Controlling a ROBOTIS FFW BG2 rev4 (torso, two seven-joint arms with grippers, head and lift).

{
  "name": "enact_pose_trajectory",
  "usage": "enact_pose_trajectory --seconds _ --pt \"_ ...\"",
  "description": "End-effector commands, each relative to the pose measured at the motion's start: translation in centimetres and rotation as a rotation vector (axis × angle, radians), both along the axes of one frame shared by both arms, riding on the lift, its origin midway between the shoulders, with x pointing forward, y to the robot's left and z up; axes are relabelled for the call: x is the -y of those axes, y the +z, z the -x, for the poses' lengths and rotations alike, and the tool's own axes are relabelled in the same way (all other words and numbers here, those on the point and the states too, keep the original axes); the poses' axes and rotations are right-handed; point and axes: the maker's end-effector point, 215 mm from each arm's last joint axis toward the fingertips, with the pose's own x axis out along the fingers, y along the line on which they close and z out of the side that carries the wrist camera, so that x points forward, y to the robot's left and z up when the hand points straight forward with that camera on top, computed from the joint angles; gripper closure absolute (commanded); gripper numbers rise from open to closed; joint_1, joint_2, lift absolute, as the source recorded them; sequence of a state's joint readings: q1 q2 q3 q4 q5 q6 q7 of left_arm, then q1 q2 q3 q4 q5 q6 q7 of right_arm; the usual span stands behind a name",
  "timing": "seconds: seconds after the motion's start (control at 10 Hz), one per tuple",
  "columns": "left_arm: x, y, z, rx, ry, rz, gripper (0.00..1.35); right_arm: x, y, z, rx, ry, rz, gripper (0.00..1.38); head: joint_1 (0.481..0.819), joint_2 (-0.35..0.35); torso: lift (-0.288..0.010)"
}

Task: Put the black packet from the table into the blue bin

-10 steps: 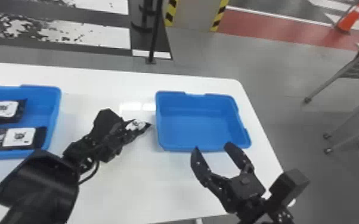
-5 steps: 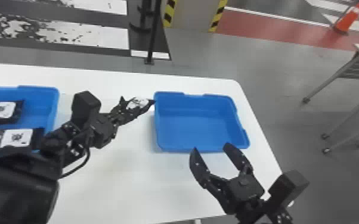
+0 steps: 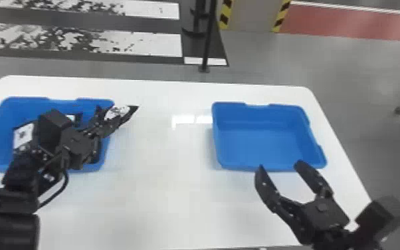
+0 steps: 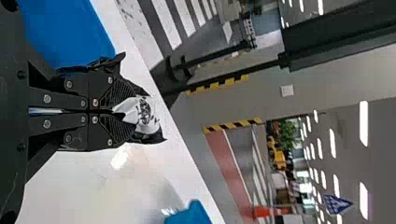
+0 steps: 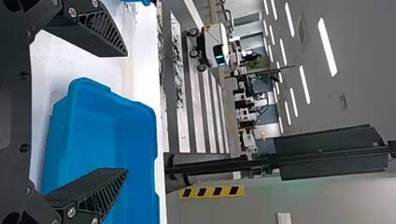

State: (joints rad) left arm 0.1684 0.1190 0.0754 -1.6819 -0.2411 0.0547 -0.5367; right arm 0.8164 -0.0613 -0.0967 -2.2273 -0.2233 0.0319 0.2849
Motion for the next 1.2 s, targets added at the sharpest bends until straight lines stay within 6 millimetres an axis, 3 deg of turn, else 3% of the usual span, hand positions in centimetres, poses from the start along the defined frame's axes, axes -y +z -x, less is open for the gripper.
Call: enact_pose_trajectory --seconds 0.0,0.1,0.3,0.4,0.6,0.9,1.1 --pt "-5.8 -0.8 1.1 -0.009 0.087 -0.07 1.22 0.0 0.0 0.0 -0.001 0.0 0.001 0.14 0.695 -0.016 -0.11" --pt "-7.8 -1.0 1.6 -0.011 0.119 -0.081 1.15 -0.1 0.0 0.0 -0.001 0.001 -0.001 0.14 0.695 0.011 -0.11" --pt "-10.7 -1.3 2.7 -0.005 0.191 -0.062 0.19 0.0 0.0 0.0 -0.001 -0.001 -0.001 0.14 0.695 0.095 -0.11" --pt "-10.9 -1.0 3.3 0.015 0.203 -0.035 0.11 0.0 0.0 0.0 -0.001 -0.001 -0.001 0.14 0.695 0.122 -0.11" --pt "-10.8 0.5 5.3 0.102 0.232 0.051 0.14 0.0 -0.1 0.1 -0.003 0.0 -0.005 0.14 0.695 0.135 -0.11" --pt "-15.5 4.6 11.6 0.235 0.328 0.058 0.14 0.0 -0.1 0.1 -0.003 -0.001 -0.001 0.14 0.695 0.168 -0.11" --pt "-15.8 5.9 15.4 0.27 0.385 0.13 0.14 -0.1 -0.1 0.1 -0.003 0.002 0.003 0.14 0.695 0.227 -0.11"
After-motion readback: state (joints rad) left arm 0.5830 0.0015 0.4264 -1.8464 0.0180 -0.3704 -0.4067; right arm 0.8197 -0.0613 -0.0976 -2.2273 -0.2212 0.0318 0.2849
